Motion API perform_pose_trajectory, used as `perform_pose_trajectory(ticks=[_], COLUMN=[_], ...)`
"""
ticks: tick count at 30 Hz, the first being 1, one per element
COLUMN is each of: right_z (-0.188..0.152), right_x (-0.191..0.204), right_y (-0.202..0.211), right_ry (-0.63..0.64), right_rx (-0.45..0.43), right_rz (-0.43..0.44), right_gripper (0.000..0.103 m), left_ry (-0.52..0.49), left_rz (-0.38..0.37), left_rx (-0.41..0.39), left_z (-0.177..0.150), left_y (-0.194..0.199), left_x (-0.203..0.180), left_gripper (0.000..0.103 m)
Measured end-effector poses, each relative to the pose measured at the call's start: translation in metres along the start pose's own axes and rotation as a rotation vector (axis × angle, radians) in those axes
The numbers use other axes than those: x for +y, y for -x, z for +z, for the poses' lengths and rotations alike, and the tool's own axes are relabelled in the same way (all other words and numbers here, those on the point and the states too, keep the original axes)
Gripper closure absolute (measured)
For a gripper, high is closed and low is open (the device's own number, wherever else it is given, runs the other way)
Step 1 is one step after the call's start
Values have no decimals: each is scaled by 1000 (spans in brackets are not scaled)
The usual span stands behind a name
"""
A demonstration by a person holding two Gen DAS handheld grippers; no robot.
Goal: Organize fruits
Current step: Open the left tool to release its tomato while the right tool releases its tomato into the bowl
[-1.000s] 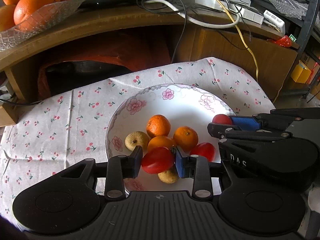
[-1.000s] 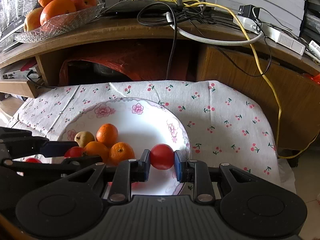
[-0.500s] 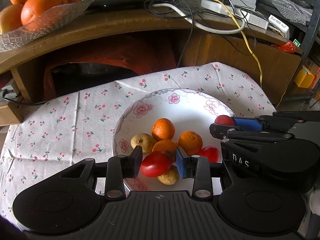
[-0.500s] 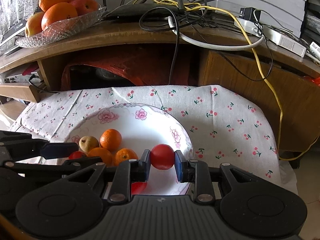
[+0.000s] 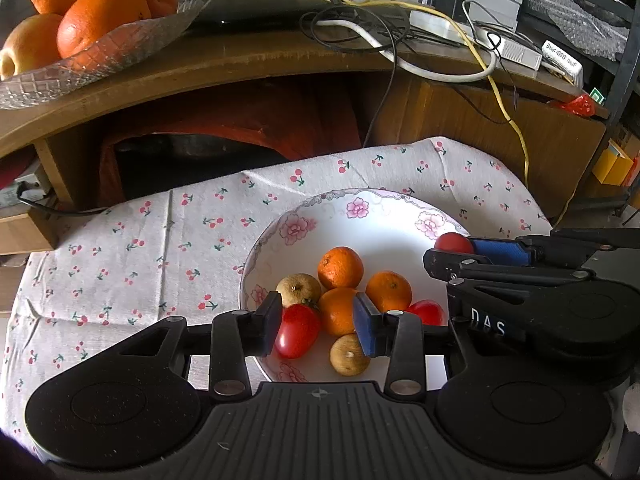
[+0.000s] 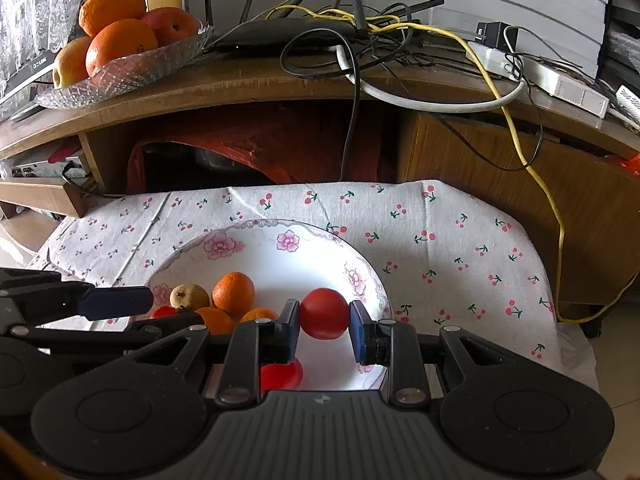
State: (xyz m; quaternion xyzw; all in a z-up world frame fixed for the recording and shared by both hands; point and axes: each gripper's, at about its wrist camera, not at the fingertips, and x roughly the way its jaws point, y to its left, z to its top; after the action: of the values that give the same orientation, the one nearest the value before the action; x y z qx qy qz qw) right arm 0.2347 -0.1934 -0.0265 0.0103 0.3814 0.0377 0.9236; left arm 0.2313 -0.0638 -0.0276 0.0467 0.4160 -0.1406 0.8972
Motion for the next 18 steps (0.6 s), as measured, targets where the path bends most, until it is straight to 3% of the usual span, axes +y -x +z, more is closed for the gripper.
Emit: perform_pose_trajectory(ticks=[11,13,14,18], right_z=[6,8,10,15], right_x=[-1,-3,-5,-4], right_y=[7,10,12,21], right_ry=[-26,-46,-57,-68], right_rx=[-15,-24,-32,-55], right_rz=[14,26,38,66], right_gripper=[74,72,67,66], left_ry=[16,12,6,-36], left_rz=[-1,-4,-15,-27], left_rx=[-16,-17,-17,-30], left_z=[1,1,0,-1], left_y=[7,8,9,13], left_x=[4,3,2,-8], left_gripper=[51,45,37,37])
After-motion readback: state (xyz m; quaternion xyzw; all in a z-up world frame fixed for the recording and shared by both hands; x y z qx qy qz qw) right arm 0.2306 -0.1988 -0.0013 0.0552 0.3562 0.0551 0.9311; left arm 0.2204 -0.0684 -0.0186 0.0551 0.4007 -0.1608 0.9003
